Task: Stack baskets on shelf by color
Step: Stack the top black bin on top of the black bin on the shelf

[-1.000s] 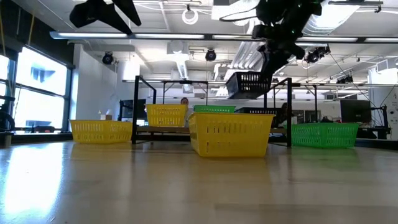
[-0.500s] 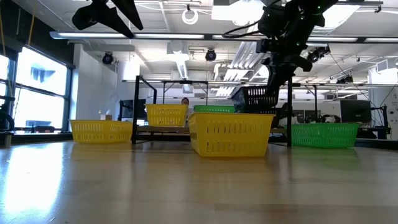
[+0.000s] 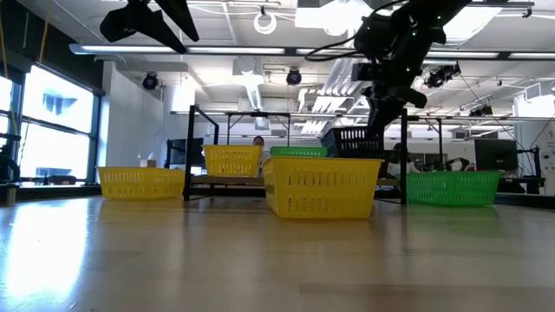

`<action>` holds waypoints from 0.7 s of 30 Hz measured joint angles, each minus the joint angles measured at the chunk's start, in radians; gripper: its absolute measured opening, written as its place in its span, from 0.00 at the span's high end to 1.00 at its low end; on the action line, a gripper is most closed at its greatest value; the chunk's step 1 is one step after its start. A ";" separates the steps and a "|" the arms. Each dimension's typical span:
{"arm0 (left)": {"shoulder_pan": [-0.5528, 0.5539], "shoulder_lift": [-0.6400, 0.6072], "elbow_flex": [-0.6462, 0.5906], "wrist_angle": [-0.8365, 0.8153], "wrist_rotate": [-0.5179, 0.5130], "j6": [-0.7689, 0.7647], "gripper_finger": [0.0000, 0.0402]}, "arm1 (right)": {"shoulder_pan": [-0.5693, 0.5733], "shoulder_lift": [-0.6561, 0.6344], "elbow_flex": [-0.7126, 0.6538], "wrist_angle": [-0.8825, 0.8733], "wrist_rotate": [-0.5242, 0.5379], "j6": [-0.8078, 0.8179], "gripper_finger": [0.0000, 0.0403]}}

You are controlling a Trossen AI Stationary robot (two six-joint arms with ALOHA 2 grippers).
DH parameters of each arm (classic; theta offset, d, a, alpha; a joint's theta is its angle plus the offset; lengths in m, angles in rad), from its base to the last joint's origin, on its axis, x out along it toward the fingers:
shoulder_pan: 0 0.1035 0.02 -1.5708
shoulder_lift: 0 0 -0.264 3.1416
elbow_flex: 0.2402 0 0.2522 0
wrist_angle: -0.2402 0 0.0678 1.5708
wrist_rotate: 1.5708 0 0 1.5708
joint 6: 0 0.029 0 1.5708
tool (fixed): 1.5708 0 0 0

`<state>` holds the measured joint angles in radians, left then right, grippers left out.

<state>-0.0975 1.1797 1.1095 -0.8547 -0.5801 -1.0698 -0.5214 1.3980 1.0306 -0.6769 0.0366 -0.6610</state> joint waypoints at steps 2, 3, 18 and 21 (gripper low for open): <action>0.000 0.000 0.000 0.000 0.000 0.000 0.66 | 0.004 0.013 0.000 0.001 0.018 0.011 1.00; 0.000 0.000 0.000 0.000 0.000 0.000 0.66 | 0.006 0.015 0.000 0.002 0.020 0.015 1.00; 0.000 0.000 0.000 0.000 0.000 0.000 0.66 | 0.007 0.016 0.000 0.000 0.023 0.041 1.00; 0.000 0.000 0.000 0.000 0.000 0.000 0.66 | 0.007 0.016 0.000 -0.006 0.023 0.052 0.98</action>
<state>-0.0975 1.1797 1.1095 -0.8551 -0.5797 -1.0698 -0.5144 1.4139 1.0309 -0.6825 0.0601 -0.6091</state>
